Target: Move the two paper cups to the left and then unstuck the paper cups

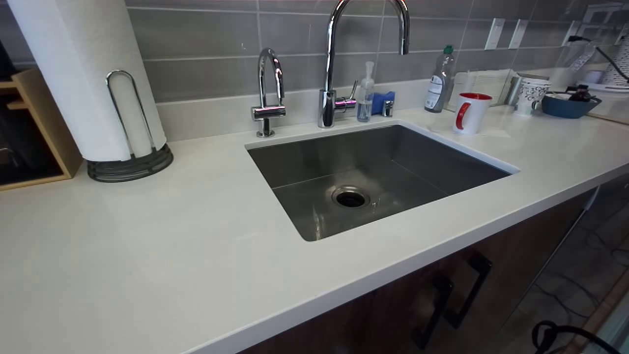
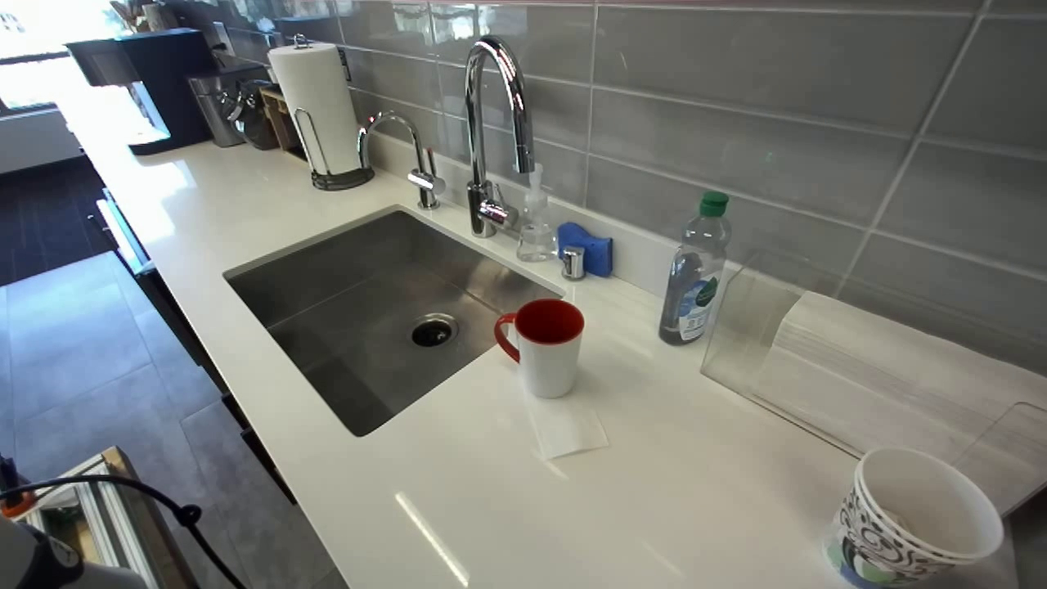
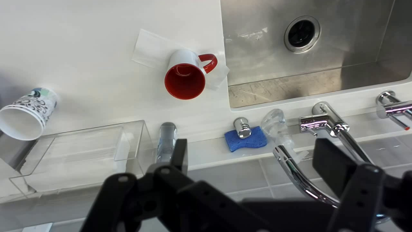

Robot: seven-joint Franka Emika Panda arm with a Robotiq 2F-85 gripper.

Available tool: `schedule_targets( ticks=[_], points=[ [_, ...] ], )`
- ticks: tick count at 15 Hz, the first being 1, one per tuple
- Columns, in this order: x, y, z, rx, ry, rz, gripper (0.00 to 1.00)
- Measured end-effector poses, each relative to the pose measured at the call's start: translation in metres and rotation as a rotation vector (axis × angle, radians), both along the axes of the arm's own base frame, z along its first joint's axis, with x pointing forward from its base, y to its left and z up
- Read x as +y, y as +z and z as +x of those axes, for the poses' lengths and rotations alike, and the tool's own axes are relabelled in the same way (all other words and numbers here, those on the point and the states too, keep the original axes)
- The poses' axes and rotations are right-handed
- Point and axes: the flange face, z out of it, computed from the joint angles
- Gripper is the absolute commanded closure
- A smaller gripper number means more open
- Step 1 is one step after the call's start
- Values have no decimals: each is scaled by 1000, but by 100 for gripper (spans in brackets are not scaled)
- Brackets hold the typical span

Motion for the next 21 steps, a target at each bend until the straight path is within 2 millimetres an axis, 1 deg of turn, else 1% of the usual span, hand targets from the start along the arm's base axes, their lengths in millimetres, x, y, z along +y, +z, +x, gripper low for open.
schedule_targets(
  ticks=[2,3,7,10,13,17,19,21],
  points=[
    [-13,-8,13,-35,-30,-21,0],
    [-21,-19,22,-38,-46,-25,0],
    [-49,-81,63,14,-105,-41,0],
    [-75,-129,86,52,-175,-76,0],
    [-113,-172,99,69,-272,-93,0],
    [-162,-219,106,64,-357,-128,0],
    [-182,-241,110,80,-379,-143,0],
    [-198,-258,116,83,-383,-161,0]
  ],
)
